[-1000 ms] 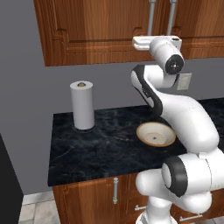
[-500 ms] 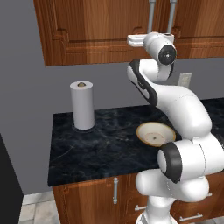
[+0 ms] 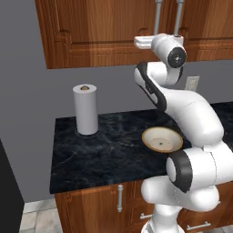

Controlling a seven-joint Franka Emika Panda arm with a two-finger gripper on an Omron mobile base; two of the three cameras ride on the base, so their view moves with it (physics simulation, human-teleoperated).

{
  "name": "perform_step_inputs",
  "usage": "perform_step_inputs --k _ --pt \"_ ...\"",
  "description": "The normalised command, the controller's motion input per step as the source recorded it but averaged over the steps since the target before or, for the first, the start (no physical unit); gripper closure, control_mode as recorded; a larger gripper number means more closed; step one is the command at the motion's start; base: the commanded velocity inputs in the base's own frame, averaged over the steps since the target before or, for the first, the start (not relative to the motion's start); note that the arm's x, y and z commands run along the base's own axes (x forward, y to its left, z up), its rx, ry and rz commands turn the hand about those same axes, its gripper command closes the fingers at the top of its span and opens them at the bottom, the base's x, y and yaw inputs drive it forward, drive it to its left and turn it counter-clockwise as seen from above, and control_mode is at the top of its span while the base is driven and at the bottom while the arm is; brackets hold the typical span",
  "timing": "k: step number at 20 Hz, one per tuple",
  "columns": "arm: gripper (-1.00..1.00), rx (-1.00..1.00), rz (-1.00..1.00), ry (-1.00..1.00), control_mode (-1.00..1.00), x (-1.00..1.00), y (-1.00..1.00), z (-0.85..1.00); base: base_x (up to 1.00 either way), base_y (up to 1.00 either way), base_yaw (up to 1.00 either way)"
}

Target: Open the cabinet. Pick the apple and pear from the cabinet and place them into the bowl. Then close the cabinet.

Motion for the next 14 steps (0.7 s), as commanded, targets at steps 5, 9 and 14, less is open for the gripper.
perform_step_inputs --k 5,9,14 --pt "1.00 0.02 0.00 -0.12 -1.00 -0.28 0.27 0.23 0.00 0.00 0.00" --pt "1.00 0.00 0.00 -0.07 -1.00 -0.32 0.60 0.39 0.00 0.00 0.00" --pt "1.00 0.00 0.00 -0.01 -1.00 -0.38 0.86 0.52 0.00 0.00 0.00"
